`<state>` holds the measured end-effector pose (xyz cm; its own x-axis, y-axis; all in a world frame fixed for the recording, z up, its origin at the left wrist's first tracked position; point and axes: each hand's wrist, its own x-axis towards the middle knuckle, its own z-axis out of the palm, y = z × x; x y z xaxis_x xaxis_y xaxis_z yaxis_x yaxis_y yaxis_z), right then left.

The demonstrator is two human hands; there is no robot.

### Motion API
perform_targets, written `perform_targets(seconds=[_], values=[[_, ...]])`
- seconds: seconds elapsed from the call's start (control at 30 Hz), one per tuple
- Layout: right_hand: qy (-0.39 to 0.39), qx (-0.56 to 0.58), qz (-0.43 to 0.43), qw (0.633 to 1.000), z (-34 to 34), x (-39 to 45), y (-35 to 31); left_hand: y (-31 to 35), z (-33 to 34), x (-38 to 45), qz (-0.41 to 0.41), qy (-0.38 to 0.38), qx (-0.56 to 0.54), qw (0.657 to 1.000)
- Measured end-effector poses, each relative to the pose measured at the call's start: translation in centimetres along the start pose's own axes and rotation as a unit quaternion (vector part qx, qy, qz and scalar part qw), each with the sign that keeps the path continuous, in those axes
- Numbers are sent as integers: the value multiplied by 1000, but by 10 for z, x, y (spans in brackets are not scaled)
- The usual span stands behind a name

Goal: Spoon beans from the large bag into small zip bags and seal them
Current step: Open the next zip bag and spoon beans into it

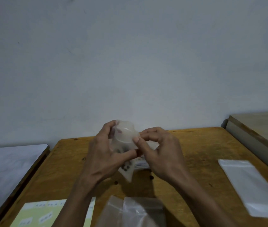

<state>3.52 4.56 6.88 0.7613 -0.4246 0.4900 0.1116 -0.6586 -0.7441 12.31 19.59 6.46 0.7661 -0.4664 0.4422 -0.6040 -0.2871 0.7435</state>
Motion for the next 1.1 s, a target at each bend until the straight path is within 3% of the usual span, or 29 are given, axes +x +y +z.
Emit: perform_targets(seconds=[0.07,0.17,0.27,0.4,0.5,0.6,0.97,1.1], values=[[50,-31,-46,997,-4,4,3,1,-2,-1,-24,-7,-70,997],[67,-43,-82,993,-12,4,4,3,-6,-1,-57,19,-217,974],[69,-49,-74,994,-17,4,7,4,-8,0,-45,64,-249,965],[-60,160,62,983,-21,1,5,9,-7,-4,-76,63,-291,952],[-113,267,119,950,-20,-3,2,14,-6,-10,-76,7,-293,953],[-115,284,130,943,-18,-8,0,16,-5,-17,-90,-39,-301,949],[-130,310,162,928,-14,-28,-14,27,-16,-40,-69,-15,-210,975],[-161,308,176,921,-13,-40,-18,27,-37,-51,-104,-18,-201,974]])
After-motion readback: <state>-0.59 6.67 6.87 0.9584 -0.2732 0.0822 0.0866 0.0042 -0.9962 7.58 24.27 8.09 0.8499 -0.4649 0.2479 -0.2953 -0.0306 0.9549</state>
